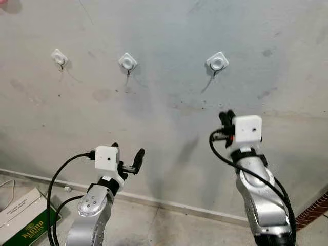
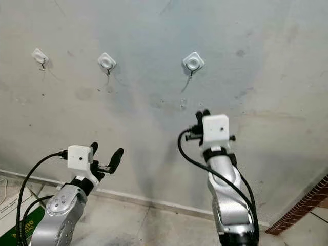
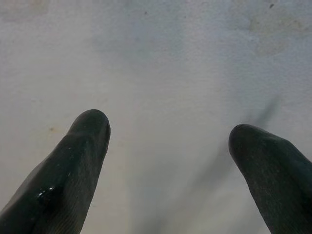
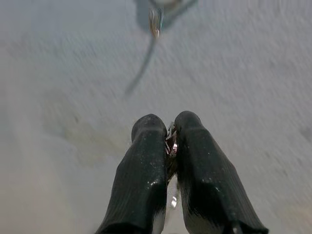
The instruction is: Hang keys on a hook
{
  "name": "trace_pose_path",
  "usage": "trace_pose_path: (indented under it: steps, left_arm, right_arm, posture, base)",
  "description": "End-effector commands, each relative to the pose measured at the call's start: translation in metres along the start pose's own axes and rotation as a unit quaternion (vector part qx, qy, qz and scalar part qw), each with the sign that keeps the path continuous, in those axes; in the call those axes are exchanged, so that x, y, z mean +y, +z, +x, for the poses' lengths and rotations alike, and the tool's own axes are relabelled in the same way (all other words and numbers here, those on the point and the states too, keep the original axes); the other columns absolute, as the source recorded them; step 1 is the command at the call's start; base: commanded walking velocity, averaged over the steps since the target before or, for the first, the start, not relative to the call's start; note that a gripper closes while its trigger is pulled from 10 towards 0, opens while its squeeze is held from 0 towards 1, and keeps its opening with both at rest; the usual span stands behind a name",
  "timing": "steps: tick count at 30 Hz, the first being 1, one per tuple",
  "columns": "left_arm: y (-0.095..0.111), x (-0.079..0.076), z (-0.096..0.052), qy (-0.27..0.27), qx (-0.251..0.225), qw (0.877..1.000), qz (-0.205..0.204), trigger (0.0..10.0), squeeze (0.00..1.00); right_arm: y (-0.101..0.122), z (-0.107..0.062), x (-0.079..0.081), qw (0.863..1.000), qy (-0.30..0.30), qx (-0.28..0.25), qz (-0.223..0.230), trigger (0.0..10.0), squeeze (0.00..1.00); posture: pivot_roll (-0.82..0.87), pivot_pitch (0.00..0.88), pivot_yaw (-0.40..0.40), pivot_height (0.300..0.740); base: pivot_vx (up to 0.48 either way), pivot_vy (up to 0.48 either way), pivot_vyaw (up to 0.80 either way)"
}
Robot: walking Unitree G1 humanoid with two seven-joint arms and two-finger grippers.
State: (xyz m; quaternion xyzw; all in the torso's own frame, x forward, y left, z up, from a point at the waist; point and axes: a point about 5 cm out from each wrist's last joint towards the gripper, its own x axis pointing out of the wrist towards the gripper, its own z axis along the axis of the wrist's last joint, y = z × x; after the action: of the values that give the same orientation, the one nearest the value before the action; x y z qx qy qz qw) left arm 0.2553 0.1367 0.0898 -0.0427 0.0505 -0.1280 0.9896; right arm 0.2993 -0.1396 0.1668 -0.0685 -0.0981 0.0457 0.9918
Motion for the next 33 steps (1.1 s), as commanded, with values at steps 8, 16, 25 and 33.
trace_pose_path:
  steps: [8,16,25,33]
  left_arm:
    - [0.004,0.003,0.001,0.012,0.002,1.0,0.01,10.0,0.0]
    - [0.005,0.003,0.002,0.011,0.0,1.0,0.012,10.0,0.0]
    - [0.033,-0.023,0.013,-0.108,-0.062,0.992,-0.014,10.0,0.0]
    - [0.038,-0.042,0.015,-0.19,-0.051,0.98,-0.036,10.0,0.0]
  right_arm:
    - [0.033,0.03,0.003,0.998,0.018,-0.063,0.027,10.0,0.0]
    - [0.053,0.042,0.002,0.995,0.024,-0.093,0.035,10.0,0.0]
    - [0.062,0.044,0.002,0.992,0.036,-0.112,0.035,10.0,0.0]
    - [0.077,0.046,0.011,0.987,0.076,-0.131,0.05,10.0,0.0]
  posture:
    - [-0.03,0.0,0.102,0.74]
    - [-0.02,0.0,0.1,0.74]
    - [-0.03,0.0,0.102,0.74]
    - [-0.03,0.0,0.1,0.74]
  base:
    - [0.0,0.0,0.0]
    - [0.0,0.0,0.0]
    - [0.0,0.0,0.0]
    - [0.0,0.0,0.0]
